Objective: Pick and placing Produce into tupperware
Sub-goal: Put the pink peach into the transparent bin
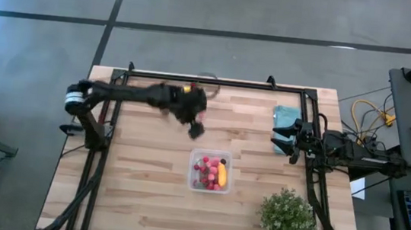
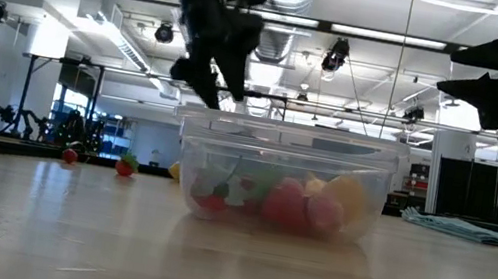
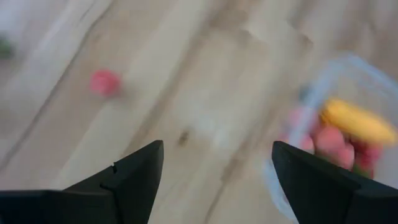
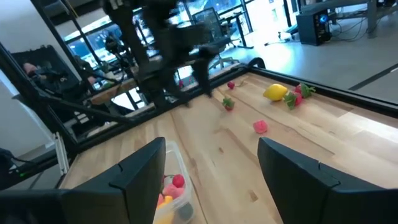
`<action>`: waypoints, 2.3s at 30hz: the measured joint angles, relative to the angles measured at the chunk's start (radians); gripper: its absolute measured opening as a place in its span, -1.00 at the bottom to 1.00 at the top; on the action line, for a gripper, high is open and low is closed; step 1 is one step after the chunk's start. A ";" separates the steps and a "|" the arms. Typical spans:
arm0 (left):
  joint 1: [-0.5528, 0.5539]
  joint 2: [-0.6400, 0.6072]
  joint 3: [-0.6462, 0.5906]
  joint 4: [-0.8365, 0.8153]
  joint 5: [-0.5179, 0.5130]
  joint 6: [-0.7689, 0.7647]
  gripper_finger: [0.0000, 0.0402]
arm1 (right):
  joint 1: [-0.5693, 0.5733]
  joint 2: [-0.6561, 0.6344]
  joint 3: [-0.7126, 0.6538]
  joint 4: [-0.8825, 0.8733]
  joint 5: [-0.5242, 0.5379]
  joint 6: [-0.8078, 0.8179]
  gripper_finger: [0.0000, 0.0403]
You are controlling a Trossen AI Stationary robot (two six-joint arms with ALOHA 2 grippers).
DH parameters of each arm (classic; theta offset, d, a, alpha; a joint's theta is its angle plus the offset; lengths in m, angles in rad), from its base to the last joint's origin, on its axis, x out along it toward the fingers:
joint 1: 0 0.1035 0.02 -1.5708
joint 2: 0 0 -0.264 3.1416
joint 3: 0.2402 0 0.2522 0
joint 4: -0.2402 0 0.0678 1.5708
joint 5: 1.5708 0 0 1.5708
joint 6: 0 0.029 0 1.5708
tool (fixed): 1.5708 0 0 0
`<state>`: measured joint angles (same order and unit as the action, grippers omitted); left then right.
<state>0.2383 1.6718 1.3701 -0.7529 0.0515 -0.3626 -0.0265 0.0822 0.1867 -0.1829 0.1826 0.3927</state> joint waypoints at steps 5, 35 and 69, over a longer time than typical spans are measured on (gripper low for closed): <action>0.214 0.079 -0.002 0.011 0.201 -0.186 0.42 | 0.000 -0.001 0.000 0.000 0.001 0.000 0.25; 0.247 0.321 0.068 0.123 0.064 -0.232 0.20 | 0.000 -0.001 0.000 0.000 0.001 0.000 0.23; 0.182 0.370 0.088 0.031 0.064 -0.229 -0.46 | 0.000 -0.001 0.000 0.000 0.001 0.000 0.23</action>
<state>0.4199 2.0415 1.4577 -0.7219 0.1160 -0.5917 -0.0269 0.0814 0.1867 -0.1825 0.1836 0.3927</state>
